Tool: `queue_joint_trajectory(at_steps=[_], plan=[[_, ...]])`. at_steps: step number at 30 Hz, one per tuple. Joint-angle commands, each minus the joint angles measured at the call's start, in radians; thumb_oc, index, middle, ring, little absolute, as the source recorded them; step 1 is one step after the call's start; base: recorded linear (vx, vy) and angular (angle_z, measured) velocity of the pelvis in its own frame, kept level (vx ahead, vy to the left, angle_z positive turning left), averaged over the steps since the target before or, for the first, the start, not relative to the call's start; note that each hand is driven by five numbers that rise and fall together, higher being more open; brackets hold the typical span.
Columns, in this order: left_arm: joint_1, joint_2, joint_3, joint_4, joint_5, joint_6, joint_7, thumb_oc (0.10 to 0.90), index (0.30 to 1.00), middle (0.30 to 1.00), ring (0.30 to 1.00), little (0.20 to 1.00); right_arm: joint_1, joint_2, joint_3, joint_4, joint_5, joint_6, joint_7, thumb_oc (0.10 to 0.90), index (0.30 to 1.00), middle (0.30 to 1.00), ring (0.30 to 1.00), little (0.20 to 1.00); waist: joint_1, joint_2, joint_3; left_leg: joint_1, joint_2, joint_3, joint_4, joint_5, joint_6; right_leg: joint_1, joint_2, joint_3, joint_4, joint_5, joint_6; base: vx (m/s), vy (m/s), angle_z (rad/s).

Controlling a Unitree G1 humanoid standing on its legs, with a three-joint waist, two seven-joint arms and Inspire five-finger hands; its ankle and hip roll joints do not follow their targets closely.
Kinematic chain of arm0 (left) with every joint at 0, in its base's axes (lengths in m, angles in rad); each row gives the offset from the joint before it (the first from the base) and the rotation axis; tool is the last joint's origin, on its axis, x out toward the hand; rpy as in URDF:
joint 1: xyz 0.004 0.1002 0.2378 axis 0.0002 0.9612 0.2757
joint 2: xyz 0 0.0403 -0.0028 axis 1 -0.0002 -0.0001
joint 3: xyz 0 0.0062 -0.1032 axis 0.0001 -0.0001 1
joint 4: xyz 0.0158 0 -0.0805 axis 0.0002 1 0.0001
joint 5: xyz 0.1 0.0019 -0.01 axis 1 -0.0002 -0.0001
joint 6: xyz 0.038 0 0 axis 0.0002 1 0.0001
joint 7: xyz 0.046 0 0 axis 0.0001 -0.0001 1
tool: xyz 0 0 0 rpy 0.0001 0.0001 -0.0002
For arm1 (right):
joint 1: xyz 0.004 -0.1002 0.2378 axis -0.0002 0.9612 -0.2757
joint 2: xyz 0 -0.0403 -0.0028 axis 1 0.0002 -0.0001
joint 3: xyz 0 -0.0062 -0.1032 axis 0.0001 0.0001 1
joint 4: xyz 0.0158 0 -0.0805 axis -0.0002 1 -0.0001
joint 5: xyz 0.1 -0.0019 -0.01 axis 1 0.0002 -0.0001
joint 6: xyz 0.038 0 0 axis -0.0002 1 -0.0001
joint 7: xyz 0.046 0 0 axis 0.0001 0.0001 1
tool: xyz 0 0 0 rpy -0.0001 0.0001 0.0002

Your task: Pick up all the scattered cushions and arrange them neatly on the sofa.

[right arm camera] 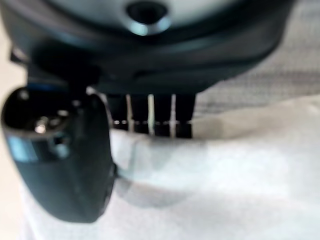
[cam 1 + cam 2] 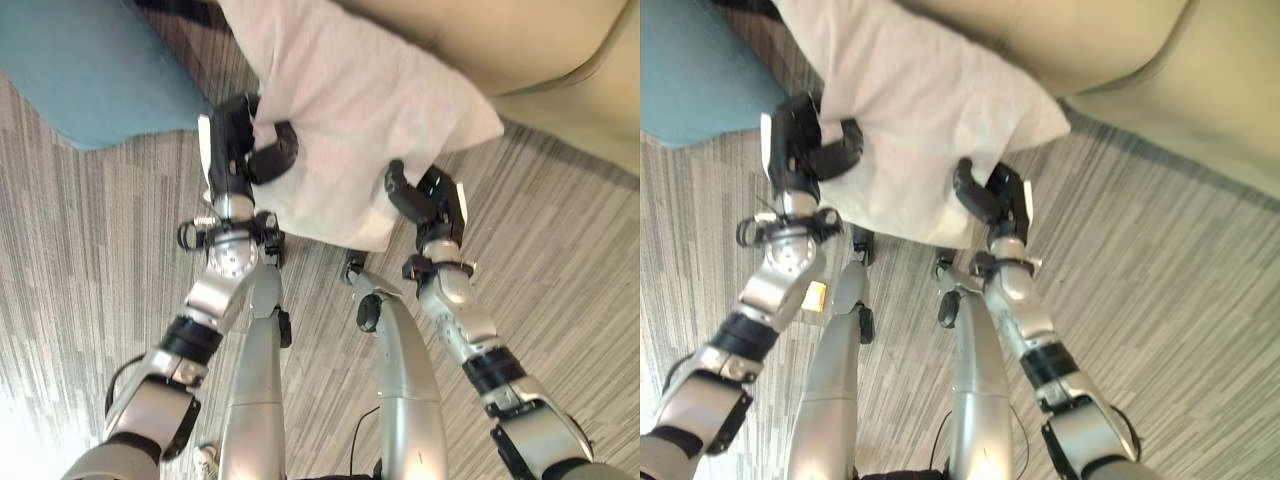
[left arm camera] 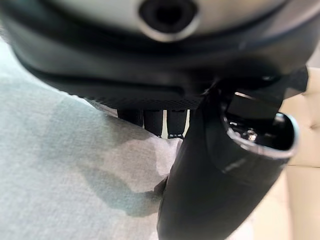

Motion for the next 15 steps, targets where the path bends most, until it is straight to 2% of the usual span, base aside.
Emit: queue_joint_trajectory(at_steps=[1, 2, 3, 6, 11, 12, 15], plan=[[-0.066, -0.056, -0.105, -0.12, 0.078, -0.124, -0.121, 0.4, 0.3, 0.3, 0.3, 0.3, -0.085, 0.058, 0.017, -0.177, -0.066, -0.132, 0.118, 0.4, 0.3, 0.3, 0.3, 0.3, -0.016, 0.032, -0.081, 0.039, -0.026, 0.039, 0.05, -0.171, 0.002, 0.127, 0.051, 0.026, -0.258, 0.047, 0.112, -0.01, -0.071, 0.0], [-0.063, -0.057, -0.105, -0.12, 0.077, -0.123, -0.121, 0.4, 0.3, 0.3, 0.3, 0.3, -0.082, 0.058, 0.018, -0.178, -0.066, -0.131, 0.118, 0.4, 0.3, 0.3, 0.3, 0.3, -0.018, 0.031, -0.085, 0.057, -0.028, 0.032, 0.046, -0.197, -0.004, 0.141, 0.052, 0.034, -0.255, 0.021, 0.12, -0.07, -0.082, -0.01], [-0.007, -0.052, -0.107, -0.14, 0.071, -0.131, -0.142, 0.4, 0.3, 0.3, 0.3, 0.3, -0.01, 0.052, 0.003, -0.201, -0.075, -0.127, 0.129, 0.4, 0.3, 0.3, 0.3, 0.3, -0.02, 0.031, -0.103, 0.114, -0.018, 0.042, 0.035, -0.174, -0.002, 0.213, 0.054, 0.016, -0.302, 0.049, 0.112, 0.03, -0.104, -0.02], [0.086, -0.045, -0.099, -0.177, 0.049, -0.14, -0.175, 0.4, 0.3, 0.3, 0.3, 0.3, 0.1, 0.047, -0.042, -0.261, -0.093, -0.125, 0.139, 0.4, 0.3, 0.3, 0.3, 0.3, -0.03, 0.023, -0.146, 0.226, -0.005, 0.051, 0.028, -0.188, -0.007, 0.35, 0.057, 0.0, -0.349, 0.041, 0.11, 0.03, -0.088, 0.0], [0.234, -0.026, -0.075, -0.235, 0.01, -0.153, -0.225, 0.4, 0.3, 0.3, 0.3, 0.3, 0.253, 0.033, -0.108, -0.336, -0.116, -0.122, 0.167, 0.4, 0.3, 0.3, 0.3, 0.3, -0.048, 0.022, -0.219, 0.402, 0.019, 0.081, 0.053, -0.233, -0.017, 0.562, 0.068, 0.003, -0.402, 0.022, 0.104, 0.11, -0.047, -0.04], [0.288, -0.023, -0.064, -0.257, -0.008, -0.161, -0.241, 0.4, 0.3, 0.3, 0.3, 0.3, 0.303, 0.016, -0.132, -0.369, -0.129, -0.119, 0.184, 0.4, 0.3, 0.3, 0.3, 0.3, -0.06, 0.017, -0.252, 0.45, 0.026, 0.094, 0.088, -0.256, -0.016, 0.64, 0.076, 0.018, -0.435, 0.016, 0.099, 0.1, -0.037, -0.15], [0.312, -0.024, -0.06, -0.259, -0.019, -0.161, -0.246, 0.4, 0.3, 0.3, 0.3, 0.3, 0.326, 0.013, -0.145, -0.375, -0.126, -0.116, 0.193, 0.4, 0.3, 0.3, 0.3, 0.3, -0.064, 0.014, -0.268, 0.477, 0.032, 0.1, 0.103, -0.265, -0.018, 0.678, 0.081, 0.024, -0.453, 0.016, 0.098, 0.1, -0.023, -0.19]])
